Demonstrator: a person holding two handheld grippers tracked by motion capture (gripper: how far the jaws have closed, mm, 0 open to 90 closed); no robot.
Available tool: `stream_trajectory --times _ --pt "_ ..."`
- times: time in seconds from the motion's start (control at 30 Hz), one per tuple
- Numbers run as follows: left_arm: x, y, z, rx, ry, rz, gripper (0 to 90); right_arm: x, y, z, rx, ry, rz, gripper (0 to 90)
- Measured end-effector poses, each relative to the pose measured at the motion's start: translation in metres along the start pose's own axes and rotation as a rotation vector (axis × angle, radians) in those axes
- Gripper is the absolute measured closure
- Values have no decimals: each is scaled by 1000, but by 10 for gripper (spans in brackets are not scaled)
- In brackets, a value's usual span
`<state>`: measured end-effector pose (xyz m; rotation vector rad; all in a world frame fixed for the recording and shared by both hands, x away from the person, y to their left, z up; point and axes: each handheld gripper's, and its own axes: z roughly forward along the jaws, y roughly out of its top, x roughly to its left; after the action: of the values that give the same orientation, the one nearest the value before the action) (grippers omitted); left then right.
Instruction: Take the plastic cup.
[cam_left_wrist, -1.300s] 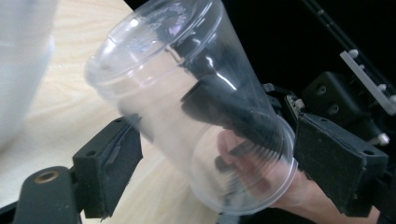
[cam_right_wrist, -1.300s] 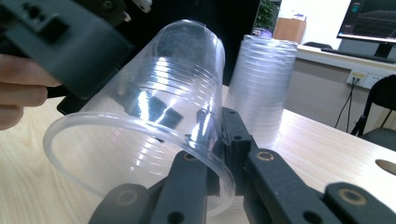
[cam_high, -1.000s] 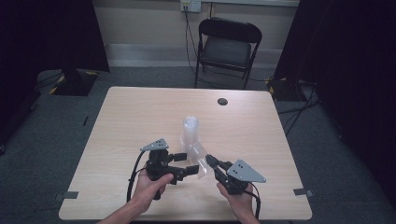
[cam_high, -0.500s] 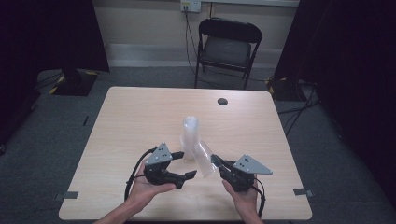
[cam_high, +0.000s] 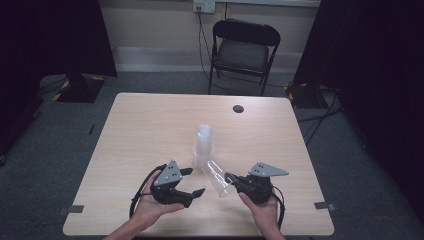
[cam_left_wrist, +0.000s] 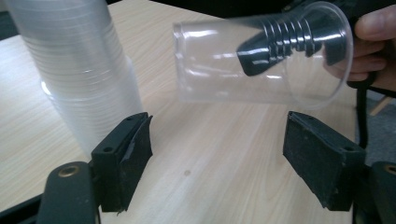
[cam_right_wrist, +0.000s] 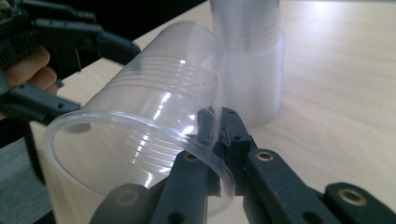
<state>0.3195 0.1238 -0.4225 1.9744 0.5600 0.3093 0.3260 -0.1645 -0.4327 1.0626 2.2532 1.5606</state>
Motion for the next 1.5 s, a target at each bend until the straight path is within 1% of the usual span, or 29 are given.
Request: stream_trajectory --times 0.03,0.07,0.1,0.13,0.17,0.2,0.23,0.27,0.3,0.33,0.4,0.47,0.53,0.57,0.63,0.77,0.8,0.9,0.93,1.03,1.13,1.23,1.3,1.33,1.4,1.43,1.47,1.5 --pt "0 0 0 0 0 0 235 0 0 0 0 0 0 888" --pt "0 0 -1 -3 5 9 235 0 -1 1 15 11 6 891" --pt "-2 -1 -1 3 10 34 234 0 -2 4 61 29 14 894" --pt "-2 -1 -1 7 10 49 234 0 -2 5 82 38 20 896" --pt "-3 -2 0 13 9 60 233 0 -2 7 96 44 23 897" --pt "-4 -3 1 28 11 84 228 1 -2 8 116 54 23 897" --pt "-5 -4 2 29 7 89 224 1 -2 10 133 63 31 898" --pt "-7 -5 4 40 6 108 218 1 -2 11 148 73 36 898" --pt "-7 -5 4 40 6 108 215 1 -2 13 163 81 37 899" --pt "-9 -7 7 45 -8 121 214 1 -2 14 178 91 43 899" --pt "-11 -7 8 62 -10 151 210 1 -2 16 196 103 49 900" --pt "-13 -8 11 79 -8 174 189 1 -2 17 225 118 51 900" --pt "-15 -9 13 94 -8 187 160 1 -1 19 253 139 54 900" --pt "-16 -10 15 96 -13 194 158 2 -1 20 274 145 50 900" --pt "-17 -10 15 106 -14 207 159 3 -1 22 295 162 54 900" --pt "-20 -11 17 108 -23 245 157 3 -1 25 328 174 64 900" --pt "-21 -12 18 112 -31 257 156 2 -1 27 339 176 66 900" --pt "-24 -13 21 126 -32 299 144 2 -1 30 362 185 69 900" --pt "-24 -13 21 129 -35 301 126 2 -1 30 368 186 68 900" --pt "-26 -14 22 126 -45 307 119 3 -1 32 380 193 74 900" --pt "-26 -14 25 135 -42 332 115 2 0 33 382 200 83 900" --pt "-27 -15 27 144 -35 334 103 2 0 35 376 208 84 900" --pt "-27 -15 29 148 -28 330 108 1 0 36 365 215 101 900" --pt "-27 -15 29 157 -23 343 116 1 0 36 362 217 106 900" --pt "-28 -15 31 154 -33 339 119 1 0 37 357 226 117 899" --pt "-29 -15 31 158 -39 344 138 1 0 38 353 232 121 898" --pt "-31 -15 33 155 -35 340 143 2 0 38 352 240 126 898" --pt "-32 -15 33 157 -34 345 148 3 0 39 352 236 125 896"
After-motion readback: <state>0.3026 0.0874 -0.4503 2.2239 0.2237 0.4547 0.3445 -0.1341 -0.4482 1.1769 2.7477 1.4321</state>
